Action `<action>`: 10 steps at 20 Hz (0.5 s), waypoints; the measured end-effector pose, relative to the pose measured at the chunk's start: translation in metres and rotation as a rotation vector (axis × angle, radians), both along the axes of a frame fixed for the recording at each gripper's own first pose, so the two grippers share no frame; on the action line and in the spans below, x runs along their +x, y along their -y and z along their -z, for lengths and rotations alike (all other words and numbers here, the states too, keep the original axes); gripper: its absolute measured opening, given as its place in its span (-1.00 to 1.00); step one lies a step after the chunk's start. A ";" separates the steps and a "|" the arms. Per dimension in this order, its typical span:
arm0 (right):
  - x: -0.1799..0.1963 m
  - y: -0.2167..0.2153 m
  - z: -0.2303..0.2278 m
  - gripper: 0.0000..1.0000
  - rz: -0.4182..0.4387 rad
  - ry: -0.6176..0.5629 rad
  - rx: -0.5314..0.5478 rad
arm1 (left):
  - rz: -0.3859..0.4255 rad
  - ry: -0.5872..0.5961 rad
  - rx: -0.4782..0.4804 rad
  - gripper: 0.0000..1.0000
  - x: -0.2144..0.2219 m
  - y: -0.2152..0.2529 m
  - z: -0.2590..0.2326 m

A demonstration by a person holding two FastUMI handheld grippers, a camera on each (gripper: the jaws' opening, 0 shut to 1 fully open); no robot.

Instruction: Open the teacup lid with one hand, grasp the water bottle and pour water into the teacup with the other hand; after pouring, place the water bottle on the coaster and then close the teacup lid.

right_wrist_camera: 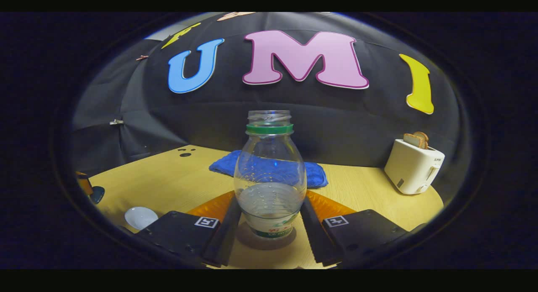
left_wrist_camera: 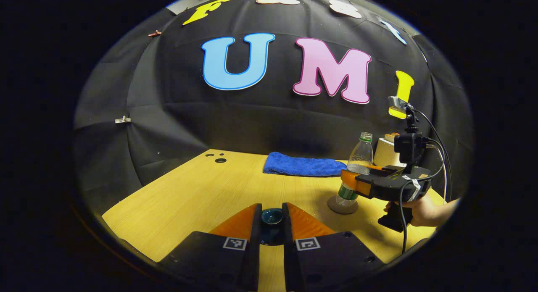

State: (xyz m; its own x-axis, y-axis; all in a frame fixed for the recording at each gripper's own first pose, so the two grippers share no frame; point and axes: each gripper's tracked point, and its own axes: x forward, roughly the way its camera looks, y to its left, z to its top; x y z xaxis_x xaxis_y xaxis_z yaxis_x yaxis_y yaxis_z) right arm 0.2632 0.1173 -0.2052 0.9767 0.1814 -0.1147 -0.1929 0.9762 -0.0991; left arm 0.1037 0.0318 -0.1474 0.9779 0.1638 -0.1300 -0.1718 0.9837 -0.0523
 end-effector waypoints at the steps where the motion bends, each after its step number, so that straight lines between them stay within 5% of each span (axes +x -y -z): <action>1: -0.003 0.000 -0.001 0.51 -0.001 -0.001 0.006 | -0.009 -0.002 -0.003 -0.46 -0.001 -0.001 0.000; 7: -0.004 0.004 0.013 0.49 0.008 -0.050 -0.009 | -0.034 -0.013 -0.035 -0.46 -0.003 -0.005 0.008; 10: -0.005 0.005 0.021 0.66 0.007 -0.078 0.008 | -0.030 -0.023 -0.017 -0.45 -0.001 -0.005 0.013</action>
